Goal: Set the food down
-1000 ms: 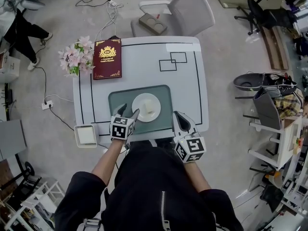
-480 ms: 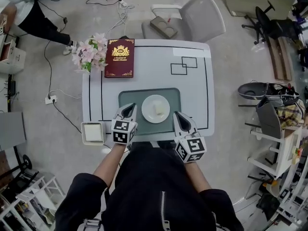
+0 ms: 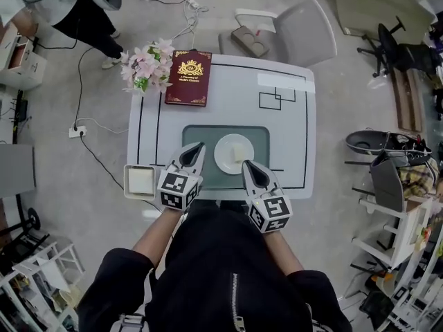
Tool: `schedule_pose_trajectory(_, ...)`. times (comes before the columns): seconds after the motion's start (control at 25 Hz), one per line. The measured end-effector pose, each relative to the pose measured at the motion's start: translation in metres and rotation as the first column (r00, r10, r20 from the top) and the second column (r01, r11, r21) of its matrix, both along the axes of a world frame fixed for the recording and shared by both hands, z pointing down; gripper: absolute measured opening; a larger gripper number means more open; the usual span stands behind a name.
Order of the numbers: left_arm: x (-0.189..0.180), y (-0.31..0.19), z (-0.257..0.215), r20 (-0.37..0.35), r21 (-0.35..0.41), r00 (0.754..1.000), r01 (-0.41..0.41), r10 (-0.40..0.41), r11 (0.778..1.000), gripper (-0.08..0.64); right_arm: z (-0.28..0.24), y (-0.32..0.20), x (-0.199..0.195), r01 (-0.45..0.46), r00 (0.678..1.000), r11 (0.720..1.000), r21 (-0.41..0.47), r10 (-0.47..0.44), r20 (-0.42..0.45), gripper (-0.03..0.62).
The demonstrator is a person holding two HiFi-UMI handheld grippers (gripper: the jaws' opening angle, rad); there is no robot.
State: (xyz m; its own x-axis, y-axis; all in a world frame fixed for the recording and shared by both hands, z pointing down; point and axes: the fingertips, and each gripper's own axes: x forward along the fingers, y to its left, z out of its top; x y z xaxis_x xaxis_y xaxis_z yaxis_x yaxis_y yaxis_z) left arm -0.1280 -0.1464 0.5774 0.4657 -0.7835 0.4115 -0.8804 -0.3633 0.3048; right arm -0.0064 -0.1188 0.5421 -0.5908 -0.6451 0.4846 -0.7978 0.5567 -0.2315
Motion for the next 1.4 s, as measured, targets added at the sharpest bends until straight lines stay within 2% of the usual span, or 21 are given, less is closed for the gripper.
schedule_pose_trajectory(0.32, 0.010, 0.031, -0.050, -0.001, 0.098, 0.996, 0.092, -0.092, 0.991, 0.005, -0.025, 0.018, 0.008, 0.103, 0.994, 0.993, 0.055, -0.105, 0.039, 0.009)
schedule_pose_trajectory(0.6, 0.041, 0.062, -0.073, 0.012, 0.133, 0.994, 0.108, -0.110, 0.985, 0.005, -0.036, 0.044, 0.037, 0.138, 0.988, 0.987, 0.083, -0.143, 0.062, 0.009)
schedule_pose_trajectory(1.04, 0.094, 0.080, -0.098, 0.018, 0.177, 0.999, 0.045, -0.049, 0.983, 0.005, -0.049, 0.053, 0.061, 0.154, 0.985, 0.980, 0.124, -0.162, 0.063, 0.008)
schedule_pose_trajectory(1.24, 0.104, 0.081, -0.107, 0.010, 0.197, 1.000, 0.011, -0.013, 0.980, 0.005, -0.055, 0.055, 0.063, 0.151, 0.985, 0.979, 0.135, -0.160, 0.057, 0.008)
schedule_pose_trajectory(1.4, 0.102, 0.079, -0.109, 0.001, 0.213, 1.000, 0.014, -0.014, 0.977, 0.005, -0.055, 0.055, 0.065, 0.140, 0.987, 0.979, 0.146, -0.149, 0.052, 0.008)
